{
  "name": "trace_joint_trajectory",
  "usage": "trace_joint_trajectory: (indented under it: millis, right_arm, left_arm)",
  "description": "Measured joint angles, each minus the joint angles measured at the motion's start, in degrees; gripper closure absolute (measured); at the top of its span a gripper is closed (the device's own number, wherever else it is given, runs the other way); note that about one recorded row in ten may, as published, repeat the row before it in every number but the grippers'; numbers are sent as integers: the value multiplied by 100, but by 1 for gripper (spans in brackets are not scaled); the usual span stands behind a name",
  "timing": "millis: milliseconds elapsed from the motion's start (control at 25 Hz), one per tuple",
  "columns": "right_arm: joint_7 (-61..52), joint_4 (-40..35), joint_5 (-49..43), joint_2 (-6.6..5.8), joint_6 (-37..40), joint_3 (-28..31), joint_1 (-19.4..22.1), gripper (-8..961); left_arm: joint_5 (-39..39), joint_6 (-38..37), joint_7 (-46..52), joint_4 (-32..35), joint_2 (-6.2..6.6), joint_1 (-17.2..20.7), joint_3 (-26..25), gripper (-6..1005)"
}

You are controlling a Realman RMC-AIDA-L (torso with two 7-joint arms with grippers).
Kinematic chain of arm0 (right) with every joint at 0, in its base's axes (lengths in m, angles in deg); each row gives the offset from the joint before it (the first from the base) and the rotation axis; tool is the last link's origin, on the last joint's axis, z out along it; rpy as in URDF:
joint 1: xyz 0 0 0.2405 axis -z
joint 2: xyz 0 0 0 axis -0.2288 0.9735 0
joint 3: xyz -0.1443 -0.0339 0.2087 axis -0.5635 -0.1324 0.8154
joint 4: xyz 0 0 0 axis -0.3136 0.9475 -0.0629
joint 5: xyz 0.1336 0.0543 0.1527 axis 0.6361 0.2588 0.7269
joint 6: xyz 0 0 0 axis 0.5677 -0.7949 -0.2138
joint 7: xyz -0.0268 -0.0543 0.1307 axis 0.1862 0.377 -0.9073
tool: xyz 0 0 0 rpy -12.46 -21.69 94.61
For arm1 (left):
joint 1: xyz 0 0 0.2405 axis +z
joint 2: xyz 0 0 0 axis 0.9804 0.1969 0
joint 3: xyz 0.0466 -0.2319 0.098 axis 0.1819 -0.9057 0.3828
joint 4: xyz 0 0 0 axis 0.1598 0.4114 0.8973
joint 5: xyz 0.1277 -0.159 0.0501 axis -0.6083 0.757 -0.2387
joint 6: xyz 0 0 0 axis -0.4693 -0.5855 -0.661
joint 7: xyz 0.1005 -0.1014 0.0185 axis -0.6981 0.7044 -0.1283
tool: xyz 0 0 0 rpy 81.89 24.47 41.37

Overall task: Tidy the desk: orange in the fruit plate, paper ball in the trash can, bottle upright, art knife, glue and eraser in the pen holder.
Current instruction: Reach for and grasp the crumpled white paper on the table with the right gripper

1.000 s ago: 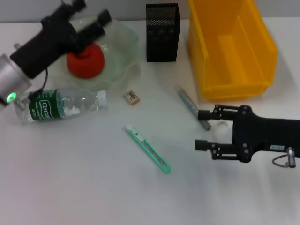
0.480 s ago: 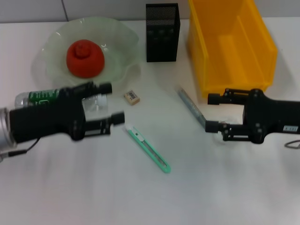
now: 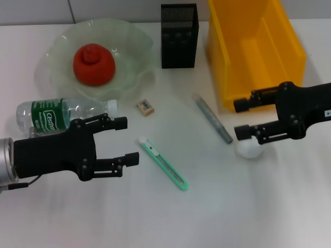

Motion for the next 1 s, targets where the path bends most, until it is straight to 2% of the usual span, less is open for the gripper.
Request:
trace_joint_trajectory:
  millis: [120, 320, 480, 720, 1000]
  right_arm:
    - [-832, -805, -741, -10, 53, -336, -165, 239]
    - [-1270, -1411, -1464, 23, 12, -600, -284, 239]
    - [-1331, -1612, -1766, 52, -89, -802, -319, 239]
    - [-1281, -1733, -2321, 226, -567, -1261, -335, 240]
    - [-1079, -1660, -2430, 363, -1023, -1613, -290, 240]
  left_arm:
    - [-39, 8, 6, 12, -12, -19, 4, 143]
    - [-86, 28, 77, 11, -14, -60, 0, 144]
    - [-144, 32, 125, 19, -20, -69, -18, 145]
    - [-191, 35, 196, 21, -25, -90, -36, 147]
    - [-194, 40, 294, 27, -39, -107, -37, 148]
